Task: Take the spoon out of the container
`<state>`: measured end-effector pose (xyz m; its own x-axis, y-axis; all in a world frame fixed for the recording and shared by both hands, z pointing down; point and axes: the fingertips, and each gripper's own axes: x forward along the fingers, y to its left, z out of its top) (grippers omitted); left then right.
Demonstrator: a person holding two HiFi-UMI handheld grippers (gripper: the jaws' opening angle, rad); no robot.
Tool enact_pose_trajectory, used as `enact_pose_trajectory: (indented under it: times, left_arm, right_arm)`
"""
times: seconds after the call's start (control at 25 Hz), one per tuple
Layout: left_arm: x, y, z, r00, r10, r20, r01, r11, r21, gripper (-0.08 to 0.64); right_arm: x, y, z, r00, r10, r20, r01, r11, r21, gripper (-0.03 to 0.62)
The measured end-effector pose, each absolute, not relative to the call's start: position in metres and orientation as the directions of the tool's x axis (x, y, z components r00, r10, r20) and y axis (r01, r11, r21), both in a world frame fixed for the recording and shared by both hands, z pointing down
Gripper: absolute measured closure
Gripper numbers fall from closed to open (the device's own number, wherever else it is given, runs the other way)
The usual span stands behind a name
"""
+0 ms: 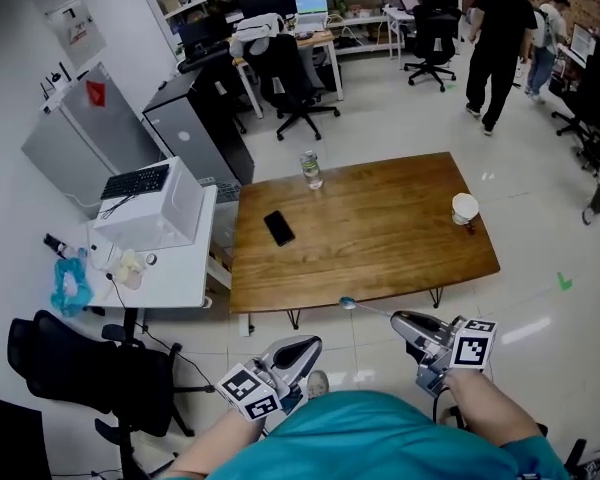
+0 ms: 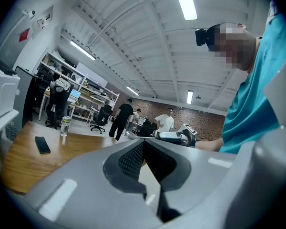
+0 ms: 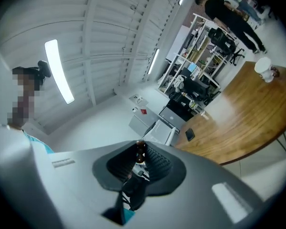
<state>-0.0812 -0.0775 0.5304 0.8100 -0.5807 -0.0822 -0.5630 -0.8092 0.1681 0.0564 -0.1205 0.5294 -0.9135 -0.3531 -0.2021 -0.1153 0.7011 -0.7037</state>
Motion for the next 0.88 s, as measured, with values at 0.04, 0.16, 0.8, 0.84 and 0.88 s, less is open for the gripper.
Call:
enact_pose_trajectory:
  times: [0.04, 0.16, 0.8, 0.84, 0.88]
  left_arm:
    - [-0.087, -0.061, 0.529, 0.807, -0.584, -0.084, -0.569, -0.808, 0.153, 0.561]
    - [-0.115, -0.021, 0.532, 0.790, -0.604, -0.108, -0.590, -0.796, 0.134, 0.561]
    - [-0.432, 0.068, 0.524, 0.805, -0.575, -0.144, -0.573, -0.818, 0.062, 0.561]
    - [-0.444, 0.067, 0.522, 0.802, -0.578, -0.149, -0.574, -0.816, 0.072, 0.561]
    - [-0.454, 0.066, 0.523, 0.799, -0.582, -0.154, -0.577, -0.813, 0.079, 0.561]
  right_arm:
    - [0.051, -0.104, 0.530, -0.917, -0.345, -0.203, -0.110, 0.706, -0.700, 0.545]
    - [0.029, -0.064, 0.530, -0.925, -0.317, -0.209, -0.096, 0.729, -0.677, 0.545]
    - [-0.280, 0.022, 0.527, -0.917, -0.311, -0.250, -0.066, 0.736, -0.674, 0.545]
    - [-0.293, 0.022, 0.525, -0.922, -0.302, -0.242, -0.068, 0.741, -0.668, 0.545]
    - [-0.302, 0.022, 0.524, -0.926, -0.293, -0.237, -0.067, 0.746, -0.663, 0.544]
